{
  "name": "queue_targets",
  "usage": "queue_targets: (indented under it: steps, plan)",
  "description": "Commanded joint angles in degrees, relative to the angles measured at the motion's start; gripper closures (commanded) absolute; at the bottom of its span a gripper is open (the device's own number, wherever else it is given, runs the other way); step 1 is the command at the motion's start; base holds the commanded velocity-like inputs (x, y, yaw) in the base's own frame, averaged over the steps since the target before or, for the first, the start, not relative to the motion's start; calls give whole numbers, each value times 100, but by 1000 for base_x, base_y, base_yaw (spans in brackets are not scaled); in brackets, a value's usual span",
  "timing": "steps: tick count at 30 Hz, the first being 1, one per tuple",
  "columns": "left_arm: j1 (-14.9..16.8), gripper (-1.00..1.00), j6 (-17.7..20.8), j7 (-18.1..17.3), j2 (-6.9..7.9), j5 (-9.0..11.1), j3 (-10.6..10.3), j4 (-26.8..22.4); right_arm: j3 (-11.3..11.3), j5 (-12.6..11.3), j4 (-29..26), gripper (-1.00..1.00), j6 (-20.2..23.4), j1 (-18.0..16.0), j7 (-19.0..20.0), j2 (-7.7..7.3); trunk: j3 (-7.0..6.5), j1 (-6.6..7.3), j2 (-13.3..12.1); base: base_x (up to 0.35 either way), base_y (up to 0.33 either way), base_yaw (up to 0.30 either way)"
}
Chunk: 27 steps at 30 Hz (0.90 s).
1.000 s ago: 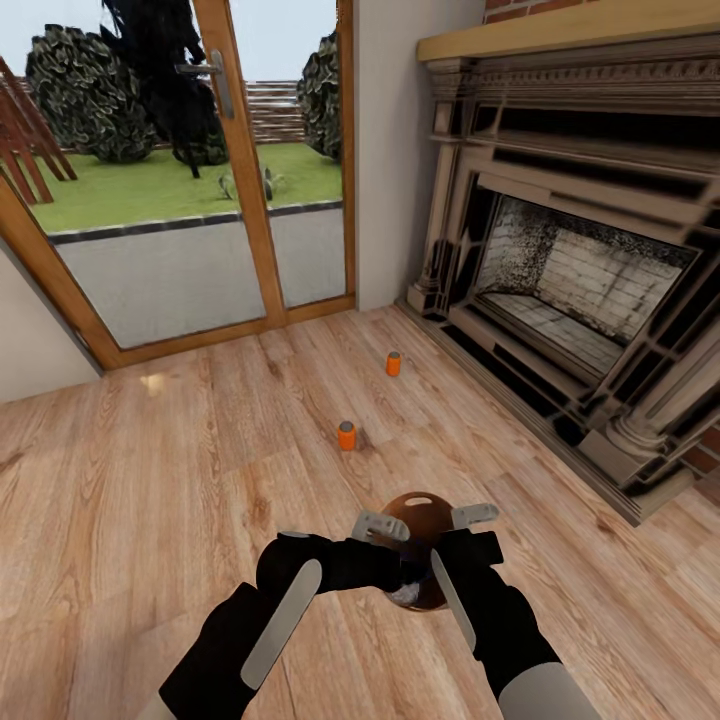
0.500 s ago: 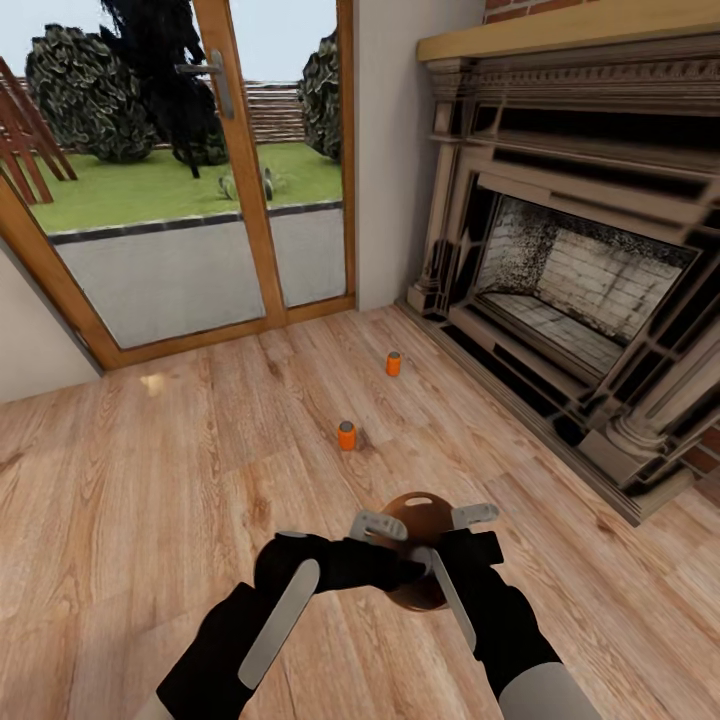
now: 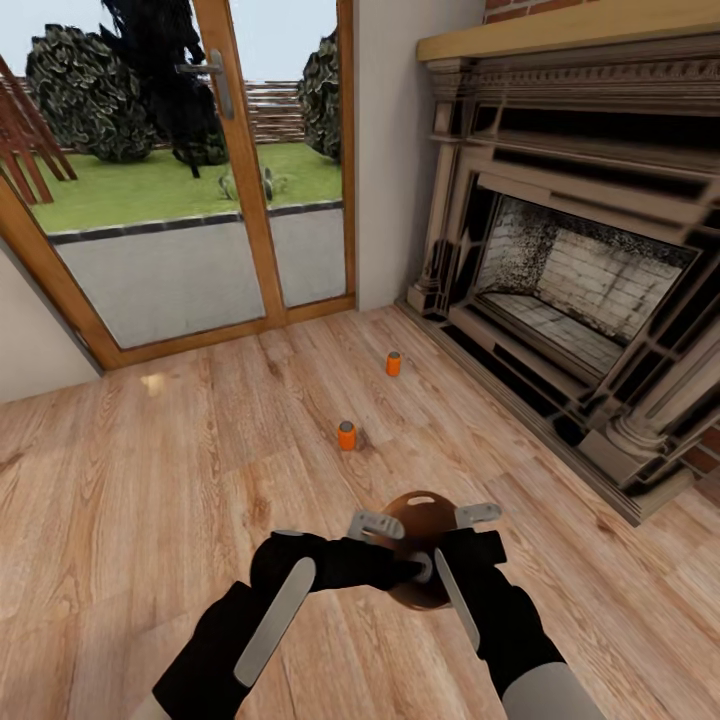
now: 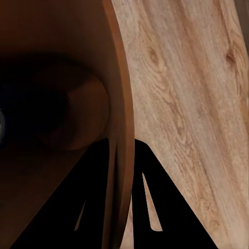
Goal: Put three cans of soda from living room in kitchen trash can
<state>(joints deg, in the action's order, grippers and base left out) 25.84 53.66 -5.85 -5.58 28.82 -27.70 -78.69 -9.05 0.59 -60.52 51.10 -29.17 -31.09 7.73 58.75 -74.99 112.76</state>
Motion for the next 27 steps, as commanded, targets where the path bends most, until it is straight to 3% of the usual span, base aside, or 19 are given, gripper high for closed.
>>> queue_targets:
  steps: [1, 6, 12, 13, 16, 18, 23, 27]
  plan:
    - [0, -100, 1, -1, 8, -4, 6, 4, 8, 47, -9, 100, 5, -1, 35, -3, 0, 0, 0, 0, 0, 0]
    - [6, -100, 3, -3, 137, -17, 58, 28, 62, 47, -33, 100, 8, -1, 350, -25, 0, 0, 0, 0, 0, 0]
    - [13, -100, 14, -4, 340, -26, 423, 37, 428, 56, -171, 100, 257, -11, 1195, -130, 0, 0, 0, 0, 0, 0]
    - [15, -100, 17, -4, 367, -34, 485, 37, 486, 57, -247, 100, 323, -10, 1361, -175, 0, 0, 0, 0, 0, 0]
    - [20, -100, 16, 6, 650, -18, 619, 39, 609, 59, -409, 100, 473, -10, 1766, -397, 0, 0, 0, 0, 0, 0]
    - [21, -100, 17, 10, 719, -15, 735, 42, 691, 57, -471, 100, 517, -10, 1919, -460, 0, 0, 0, 0, 0, 0]
    - [24, -100, 20, 22, 775, -39, 1007, 45, 813, 60, -653, 100, 698, -3, 2261, -551, 0, 0, 0, 0, 0, 0]
    - [26, -100, 16, 75, 815, -48, 1112, 50, 865, 62, -794, 100, 816, 6, 2671, -746, 0, 0, 0, 0, 0, 0]
